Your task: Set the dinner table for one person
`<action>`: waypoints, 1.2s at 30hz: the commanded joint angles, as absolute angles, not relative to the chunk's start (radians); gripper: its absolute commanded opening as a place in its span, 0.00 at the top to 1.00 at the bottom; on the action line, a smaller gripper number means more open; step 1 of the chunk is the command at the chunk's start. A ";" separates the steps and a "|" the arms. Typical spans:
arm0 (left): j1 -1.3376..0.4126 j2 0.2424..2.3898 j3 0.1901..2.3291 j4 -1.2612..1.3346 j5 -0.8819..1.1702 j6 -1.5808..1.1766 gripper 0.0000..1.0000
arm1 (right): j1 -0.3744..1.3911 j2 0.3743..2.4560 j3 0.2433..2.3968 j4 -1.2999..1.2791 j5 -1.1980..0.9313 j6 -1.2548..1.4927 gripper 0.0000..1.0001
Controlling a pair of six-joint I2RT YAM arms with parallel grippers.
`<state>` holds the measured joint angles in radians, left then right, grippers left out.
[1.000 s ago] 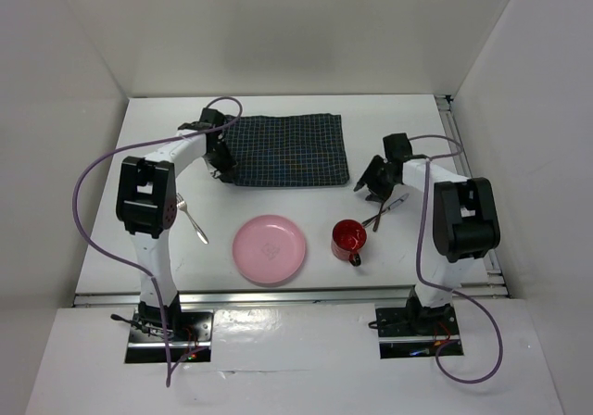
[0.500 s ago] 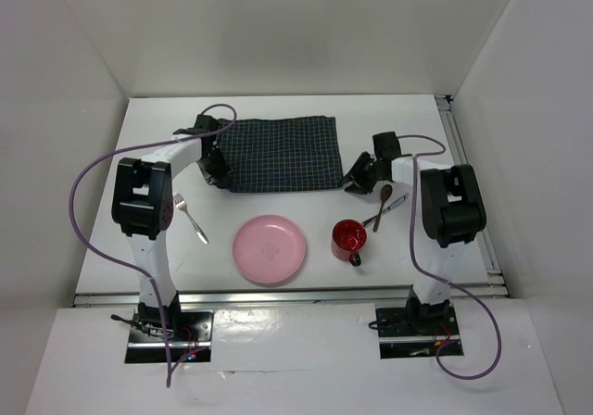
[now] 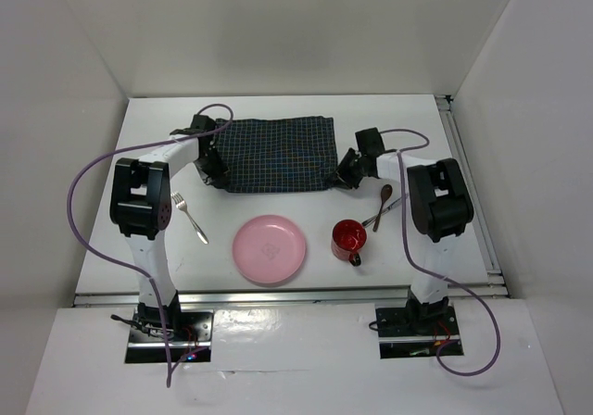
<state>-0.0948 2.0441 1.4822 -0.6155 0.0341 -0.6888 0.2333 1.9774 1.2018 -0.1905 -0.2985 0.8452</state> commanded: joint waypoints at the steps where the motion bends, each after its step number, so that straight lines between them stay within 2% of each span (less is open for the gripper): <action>1: -0.089 1.997 1.468 -0.612 0.025 -0.695 1.00 | 0.272 2.032 1.235 -0.245 -0.217 0.848 0.71; 4: -0.089 1.997 1.459 -0.612 0.015 -0.686 1.00 | 0.281 2.033 1.247 -0.271 -0.183 0.848 0.71; 5: -0.089 1.997 1.459 -0.612 0.015 -0.686 1.00 | 0.281 2.023 1.247 -0.281 -0.169 0.848 0.78; 6: -0.089 1.997 1.459 -0.612 0.015 -0.675 1.00 | 0.281 2.002 1.247 -0.290 -0.141 0.848 0.92; 7: -0.080 1.988 1.459 -0.612 0.024 -0.675 1.00 | 0.281 1.987 1.247 -0.302 -0.126 0.848 1.00; 15: -0.080 1.889 1.572 -0.689 0.025 -0.655 1.00 | 0.281 1.751 1.299 -0.400 0.044 0.789 1.00; 22: -0.080 1.695 1.678 -0.741 0.094 -0.600 1.00 | 0.281 1.423 1.279 -0.448 0.143 0.781 1.00; 31: -0.052 1.508 1.868 -0.865 0.166 -0.591 1.00 | 0.281 1.223 1.405 -0.526 0.152 0.723 1.00; 36: -0.031 1.447 1.899 -0.865 0.218 -0.591 1.00 | 0.281 1.203 1.477 -0.548 0.134 0.712 1.00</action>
